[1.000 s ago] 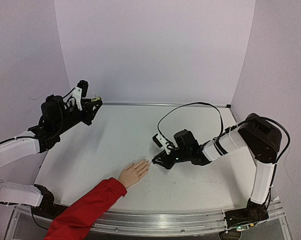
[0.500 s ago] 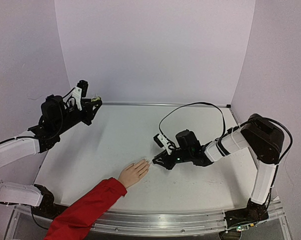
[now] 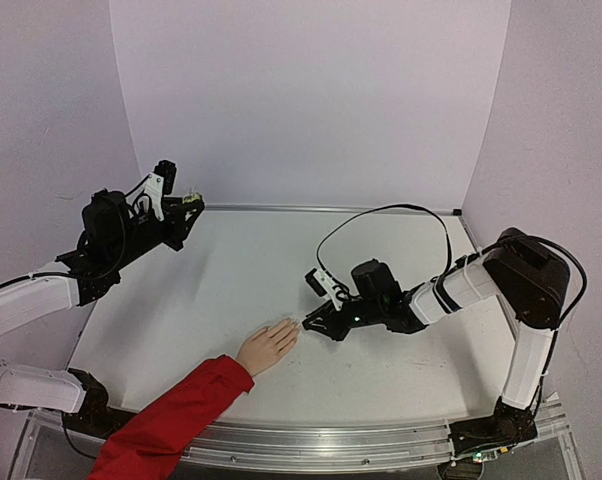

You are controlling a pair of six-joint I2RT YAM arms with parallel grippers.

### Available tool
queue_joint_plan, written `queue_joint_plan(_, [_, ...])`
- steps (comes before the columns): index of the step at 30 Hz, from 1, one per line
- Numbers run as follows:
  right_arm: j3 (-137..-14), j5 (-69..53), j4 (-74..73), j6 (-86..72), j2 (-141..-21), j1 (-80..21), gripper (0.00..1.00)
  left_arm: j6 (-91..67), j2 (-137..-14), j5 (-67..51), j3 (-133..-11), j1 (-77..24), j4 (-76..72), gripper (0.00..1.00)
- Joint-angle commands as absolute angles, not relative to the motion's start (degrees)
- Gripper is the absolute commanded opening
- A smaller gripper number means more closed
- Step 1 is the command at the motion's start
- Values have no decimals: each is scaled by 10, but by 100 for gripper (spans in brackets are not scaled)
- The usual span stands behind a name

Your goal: Paint the nails

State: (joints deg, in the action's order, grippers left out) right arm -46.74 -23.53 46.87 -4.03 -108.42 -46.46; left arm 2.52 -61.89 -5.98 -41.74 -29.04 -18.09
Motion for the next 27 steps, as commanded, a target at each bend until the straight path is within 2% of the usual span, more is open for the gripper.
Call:
queue_joint_plan(1, [-479, -254, 476, -36, -1082, -469, 0, 22, -610, -68, -425, -287, -220, 0])
queue_joint_plan(27, [-497, -233, 468, -42, -1105, -470, 0, 22, -616, -69, -426, -287, -220, 0])
